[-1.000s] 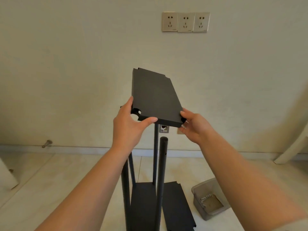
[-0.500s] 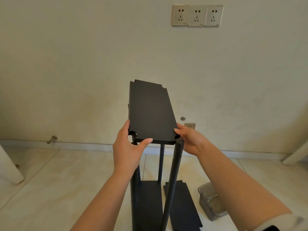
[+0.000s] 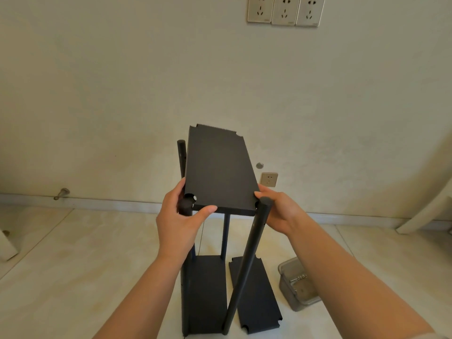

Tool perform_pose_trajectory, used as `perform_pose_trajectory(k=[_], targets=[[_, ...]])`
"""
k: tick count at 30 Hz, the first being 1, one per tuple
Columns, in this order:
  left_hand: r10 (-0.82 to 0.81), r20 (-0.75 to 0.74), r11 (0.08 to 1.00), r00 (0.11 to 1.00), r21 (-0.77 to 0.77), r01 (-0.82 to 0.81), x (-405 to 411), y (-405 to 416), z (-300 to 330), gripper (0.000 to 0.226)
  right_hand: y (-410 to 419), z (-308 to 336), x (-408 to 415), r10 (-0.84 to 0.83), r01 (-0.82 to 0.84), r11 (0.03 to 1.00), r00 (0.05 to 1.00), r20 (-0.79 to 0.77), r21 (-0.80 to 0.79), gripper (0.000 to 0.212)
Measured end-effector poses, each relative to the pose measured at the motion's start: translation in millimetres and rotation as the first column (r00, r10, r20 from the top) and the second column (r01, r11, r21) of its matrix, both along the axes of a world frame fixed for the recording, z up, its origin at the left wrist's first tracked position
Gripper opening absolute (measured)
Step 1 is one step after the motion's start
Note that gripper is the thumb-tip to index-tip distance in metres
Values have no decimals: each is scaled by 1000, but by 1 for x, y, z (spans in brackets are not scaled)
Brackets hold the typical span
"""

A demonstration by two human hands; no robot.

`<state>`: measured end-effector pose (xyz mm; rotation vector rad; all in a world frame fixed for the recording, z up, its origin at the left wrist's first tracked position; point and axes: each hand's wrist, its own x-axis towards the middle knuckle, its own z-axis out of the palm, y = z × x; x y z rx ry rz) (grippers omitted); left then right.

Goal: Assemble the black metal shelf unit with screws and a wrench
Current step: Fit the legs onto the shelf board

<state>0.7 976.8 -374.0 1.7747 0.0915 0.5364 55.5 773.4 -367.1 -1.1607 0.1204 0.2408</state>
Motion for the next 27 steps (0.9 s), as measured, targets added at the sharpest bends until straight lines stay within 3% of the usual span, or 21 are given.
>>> perform_pose_trajectory(k=[13,24,27], targets=[[-3,-168,1000,986,-12,1,-19,-9,-51,49,0,-36,-17,-133,114,986,977,-167,-121,19],[-20,-308,997,951,-77,-4,-34,-2,-96,56,15,-81,-32,-138,120,990,948,-286,-79,33],[-35,-347,993,937,-114,-5,-40,-1,-109,60,17,-86,-37,-143,131,990,941,-306,-61,26]])
